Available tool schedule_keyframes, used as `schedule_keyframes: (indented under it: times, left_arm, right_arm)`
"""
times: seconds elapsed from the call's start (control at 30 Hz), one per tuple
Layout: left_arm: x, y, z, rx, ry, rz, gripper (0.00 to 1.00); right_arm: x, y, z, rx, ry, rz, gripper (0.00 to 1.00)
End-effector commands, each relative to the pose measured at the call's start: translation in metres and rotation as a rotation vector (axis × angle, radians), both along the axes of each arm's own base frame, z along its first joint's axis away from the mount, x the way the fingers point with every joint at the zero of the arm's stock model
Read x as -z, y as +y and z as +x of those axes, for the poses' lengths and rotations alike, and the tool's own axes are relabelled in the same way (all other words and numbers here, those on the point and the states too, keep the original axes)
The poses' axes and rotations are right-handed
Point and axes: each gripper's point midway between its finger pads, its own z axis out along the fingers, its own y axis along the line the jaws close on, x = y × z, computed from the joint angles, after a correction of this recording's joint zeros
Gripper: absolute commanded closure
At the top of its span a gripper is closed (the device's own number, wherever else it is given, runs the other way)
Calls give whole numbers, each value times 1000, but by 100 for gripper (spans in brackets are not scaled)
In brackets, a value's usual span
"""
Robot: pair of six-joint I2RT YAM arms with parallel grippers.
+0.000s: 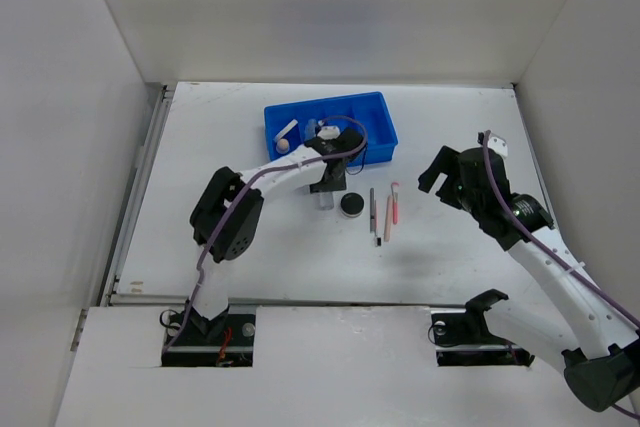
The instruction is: Organize the makeup
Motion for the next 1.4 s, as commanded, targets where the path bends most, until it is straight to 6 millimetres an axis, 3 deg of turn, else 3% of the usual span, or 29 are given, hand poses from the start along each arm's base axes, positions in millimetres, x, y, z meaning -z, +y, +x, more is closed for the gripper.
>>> schedule_keyframes:
  times: [0.0,0.07,0.17,0.2,0.27,0.3,0.33,0.37,0.4,0.47,0.57,0.6,0.63,0.73,0.77,0.87,0.9,0.93,1.03,1.1,1.13,1.17,1.2,1.23,1.27,1.3,1.33,1.37]
  left_arm:
    - [-86,12,27,45,-141,47,100]
    - [-110,10,39,69,-171,46,100]
    - [-121,11,63,81,-186,6,100]
    - [-135,9,74,83,-213,-24,100]
    - [-131,12,95,83,-203,-51,100]
    - [-147,9,110,83,-240,-86,100]
    - [-148,9,118,88,-233,-101,100]
    - [-133,16,131,77,-205,-99,100]
    - [-144,8,141,92,-220,-159,100]
    - [-132,12,159,85,-214,-173,100]
    - [-139,3,176,125,-245,-208,96]
    - [-122,5,182,115,-216,-192,96]
    - [-132,3,188,124,-242,-198,94]
    - [-119,7,194,113,-226,-189,89]
    - [-116,12,197,103,-227,-187,77]
    - [-103,12,199,113,-210,-172,48]
    - [-103,12,199,113,-210,-172,32]
    - [-103,12,199,121,-211,-167,30]
    - [-110,14,192,126,-205,-172,29]
    - [-131,13,183,136,-229,-184,29]
    - [-130,10,176,142,-224,-174,32]
    - [-153,2,167,162,-265,-196,34]
    - [-157,-1,160,171,-271,-193,42]
    - [-145,-2,146,184,-232,-177,45]
    - [-148,-10,137,198,-227,-202,48]
    - [-162,-23,120,222,-246,-228,51]
    - [-139,-26,101,223,-186,-225,53]
    - [-135,-33,89,237,-177,-230,53]
  right_arm:
    - [-6,1,4,0,-28,8,6]
    - [-6,1,4,0,-28,8,6]
    - [-6,1,4,0,-28,8,6]
    - [-9,2,5,0,-36,11,6]
    - [-7,2,6,0,-28,8,6]
    - [-7,2,6,0,-28,8,6]
    - [-7,2,6,0,-28,8,6]
    - [-5,1,4,0,-19,4,6]
    - [-5,1,4,0,-19,4,6]
    - [-5,0,5,7,-21,-1,6]
    - [-5,0,5,7,-21,-1,6]
    - [-3,0,6,7,-12,-6,6]
    - [-3,0,6,7,-12,-6,6]
    - [-7,1,6,7,-20,-2,6]
    - [-7,1,6,7,-20,-2,6]
    - [-4,1,8,7,-10,-6,6]
    - [-4,1,8,7,-10,-6,6]
    - [-4,1,8,7,-10,-6,6]
    - [-4,1,8,7,-10,-6,6]
    - [-4,1,8,7,-10,-6,6]
    - [-4,1,8,7,-10,-6,6]
    - [-4,1,8,7,-10,-6,6]
    - [-4,1,8,7,-10,-6,6]
    - [-4,1,8,7,-10,-6,6]
    - [-4,1,8,7,-10,-6,6]
    - [-4,1,8,7,-10,-6,6]
    - [-4,1,8,7,-10,-6,6]
    - [-4,1,8,7,-10,-6,6]
